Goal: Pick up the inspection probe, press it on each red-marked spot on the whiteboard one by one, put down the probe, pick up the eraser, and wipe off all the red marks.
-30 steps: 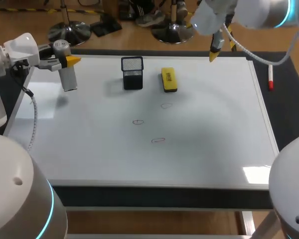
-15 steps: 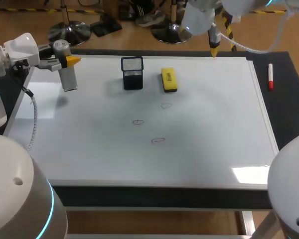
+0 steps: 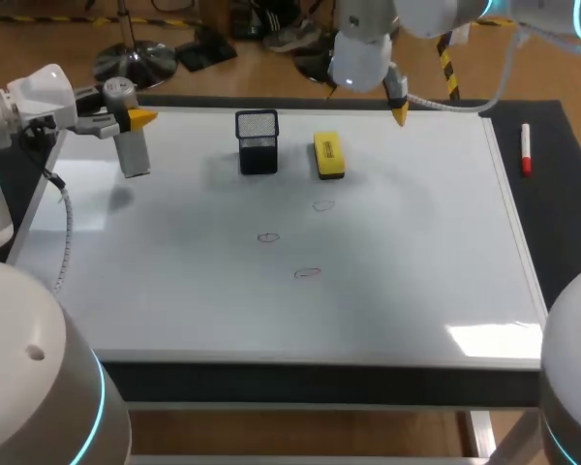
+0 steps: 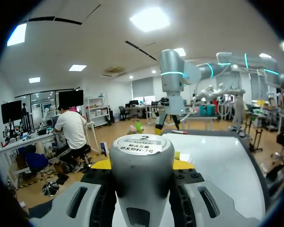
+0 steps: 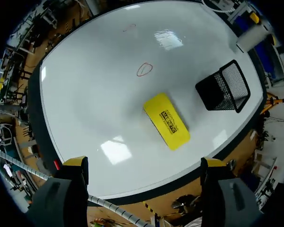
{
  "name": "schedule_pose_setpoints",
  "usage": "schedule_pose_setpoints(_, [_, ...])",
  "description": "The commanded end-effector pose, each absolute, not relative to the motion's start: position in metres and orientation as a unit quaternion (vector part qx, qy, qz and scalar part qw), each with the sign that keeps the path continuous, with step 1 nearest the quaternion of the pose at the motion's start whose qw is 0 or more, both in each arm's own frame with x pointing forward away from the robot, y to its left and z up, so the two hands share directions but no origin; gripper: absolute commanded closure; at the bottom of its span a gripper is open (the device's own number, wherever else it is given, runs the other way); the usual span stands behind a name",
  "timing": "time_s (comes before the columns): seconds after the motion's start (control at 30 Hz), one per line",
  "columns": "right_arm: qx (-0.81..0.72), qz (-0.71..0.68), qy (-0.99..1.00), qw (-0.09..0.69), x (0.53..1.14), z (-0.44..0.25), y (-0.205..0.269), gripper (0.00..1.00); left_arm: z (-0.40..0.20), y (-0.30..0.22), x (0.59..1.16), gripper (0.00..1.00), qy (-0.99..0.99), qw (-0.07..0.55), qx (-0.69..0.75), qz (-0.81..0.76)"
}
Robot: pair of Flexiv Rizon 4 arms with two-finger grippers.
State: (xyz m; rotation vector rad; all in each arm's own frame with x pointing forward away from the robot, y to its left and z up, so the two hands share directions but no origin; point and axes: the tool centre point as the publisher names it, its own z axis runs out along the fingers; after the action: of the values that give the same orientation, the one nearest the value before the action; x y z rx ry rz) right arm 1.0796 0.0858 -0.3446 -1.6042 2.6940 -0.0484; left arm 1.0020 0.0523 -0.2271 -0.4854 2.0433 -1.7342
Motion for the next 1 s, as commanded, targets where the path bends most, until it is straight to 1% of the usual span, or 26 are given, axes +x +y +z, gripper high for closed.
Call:
schedule_pose_setpoints(0.03, [-0.543,-0.026,0.839,-0.017,1.078,-0.355,0.095,0.00,-0.227,0.052,1.002,1.00,0.733,0.208,-0.174,-0.623])
schedule_pose_setpoints(0.3, [-0.617,0.004,0.787,-0.012,1.067,-0.373,0.110,0.00,-0.227,0.052,1.002,1.00,0.733,0.208,-0.174,-0.623])
schedule_pose_setpoints(0.53, [-0.664,-0.010,0.747,-0.018,1.061,-0.385,0.121,0.00,-0.227,0.052,1.002,1.00,0.733,0.208,-0.174,-0.623])
schedule_pose_setpoints(0.77, [-0.715,-0.002,0.699,0.004,1.052,-0.395,0.133,0.00,-0.227,0.052,1.002,1.00,0.733,0.208,-0.174,-0.623])
schedule_pose_setpoints(1.0, [-0.738,-0.007,0.675,0.003,1.047,-0.408,0.138,0.00,-0.227,0.052,1.002,1.00,0.733,0.208,-0.174,-0.623])
